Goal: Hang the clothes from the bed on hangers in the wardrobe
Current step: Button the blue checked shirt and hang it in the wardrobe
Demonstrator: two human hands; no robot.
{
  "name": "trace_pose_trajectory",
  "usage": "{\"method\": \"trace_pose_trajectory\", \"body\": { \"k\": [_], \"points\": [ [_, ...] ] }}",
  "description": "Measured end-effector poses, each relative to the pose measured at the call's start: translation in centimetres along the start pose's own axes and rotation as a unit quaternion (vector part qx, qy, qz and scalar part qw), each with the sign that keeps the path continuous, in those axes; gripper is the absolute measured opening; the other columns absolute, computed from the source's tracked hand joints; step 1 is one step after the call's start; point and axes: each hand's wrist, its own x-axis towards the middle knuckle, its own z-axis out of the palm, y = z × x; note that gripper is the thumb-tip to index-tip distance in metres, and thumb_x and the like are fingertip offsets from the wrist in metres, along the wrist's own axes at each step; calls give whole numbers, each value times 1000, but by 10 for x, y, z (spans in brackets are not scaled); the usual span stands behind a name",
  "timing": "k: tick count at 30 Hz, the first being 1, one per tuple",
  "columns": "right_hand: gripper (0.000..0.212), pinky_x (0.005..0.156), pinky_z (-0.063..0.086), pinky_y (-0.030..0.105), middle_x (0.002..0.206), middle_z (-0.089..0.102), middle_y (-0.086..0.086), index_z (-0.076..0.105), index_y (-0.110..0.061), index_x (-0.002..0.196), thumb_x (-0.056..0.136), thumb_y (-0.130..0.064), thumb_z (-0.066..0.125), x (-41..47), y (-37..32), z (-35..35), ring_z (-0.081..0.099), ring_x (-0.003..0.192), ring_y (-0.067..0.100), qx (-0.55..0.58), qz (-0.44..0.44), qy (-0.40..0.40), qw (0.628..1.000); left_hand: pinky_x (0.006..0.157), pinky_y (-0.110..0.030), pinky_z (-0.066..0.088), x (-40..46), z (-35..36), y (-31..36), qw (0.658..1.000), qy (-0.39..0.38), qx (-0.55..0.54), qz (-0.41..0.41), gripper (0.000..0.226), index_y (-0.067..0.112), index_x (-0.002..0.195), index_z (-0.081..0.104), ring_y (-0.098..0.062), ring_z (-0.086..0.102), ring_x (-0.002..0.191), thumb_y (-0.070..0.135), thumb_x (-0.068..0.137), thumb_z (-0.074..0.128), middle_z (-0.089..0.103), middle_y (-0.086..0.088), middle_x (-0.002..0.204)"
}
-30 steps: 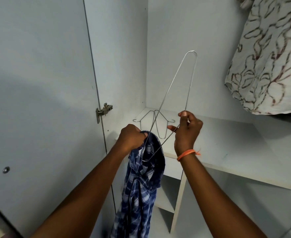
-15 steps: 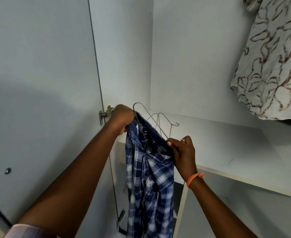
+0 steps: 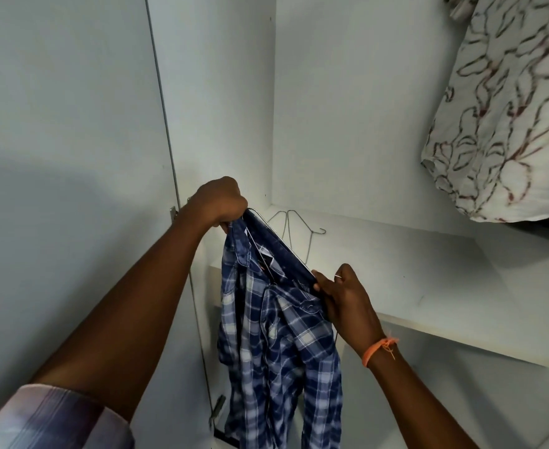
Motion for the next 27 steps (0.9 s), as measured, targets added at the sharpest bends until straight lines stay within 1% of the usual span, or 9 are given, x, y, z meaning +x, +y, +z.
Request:
{"method": "trace_pose_trajectory", "body": {
  "k": [3,8,12,14,16,18,22,25,27],
  "points": [
    [34,54,20,13,83,35,-1,68,-11,115,85,3,71,1,2,-1,36,68,11,-5,-1,-1,1000,52,-25,45,2,3,6,999,-4,-40,-27,15,3,70,57,-28,62,62,1,84,54,64,-18,73],
    [38,60,24,12,89,40,1,63,-8,127,89,-3,68,-1,-1,-2,29,80,-2,-6,-14,-53,998,35,-13,36,2,4,7,984,-12,-143,-105,19,-1,69,56,-15,53,30,1,88,53,58,-17,62],
    [36,73,42,28,111,54,18,62,-12,129,95,-6,54,1,-2,1,57,86,26,-10,21,-137,990,48,-24,46,-7,20,15,999,-1,24,31,11,1,75,60,-19,61,53,2,85,54,63,-10,67],
    [30,66,44,30,104,58,11,60,-14,127,97,-16,56,6,-9,-1,61,82,20,-2,37,-125,991,63,-32,54,-21,35,24,989,-16,102,104,8,6,77,62,-22,63,65,5,81,55,62,-7,72],
    [40,56,44,31,91,55,5,53,-15,132,94,-20,64,14,-17,-2,60,70,18,-32,2,-93,995,67,-34,54,-32,52,34,978,-27,138,154,8,9,77,63,-24,64,73,8,80,56,64,-6,77],
    [44,50,41,32,88,51,8,54,-13,128,86,-8,68,22,-26,-4,55,61,26,-77,-58,-66,993,71,-37,57,-36,69,38,974,-32,118,188,18,9,84,71,-24,66,78,8,81,54,69,-6,85],
    [29,43,35,38,77,48,14,55,-9,81,67,16,61,43,-39,-15,39,47,32,-107,-106,-27,988,76,-40,58,-38,80,42,975,1,49,215,26,10,88,76,-25,67,84,7,82,51,73,-5,96],
    [27,47,35,37,86,52,15,56,-9,92,76,13,59,42,-35,-17,41,53,30,-106,-144,-53,982,77,-36,56,-40,73,40,977,39,9,209,28,15,94,76,-20,67,86,9,86,50,73,1,97],
    [37,51,33,36,85,49,8,44,-16,105,81,10,56,36,-27,-23,44,59,25,-56,-138,-64,987,77,-34,56,-41,67,33,978,23,-6,206,28,16,96,76,-17,66,85,9,87,50,72,4,99]
  ]
}}
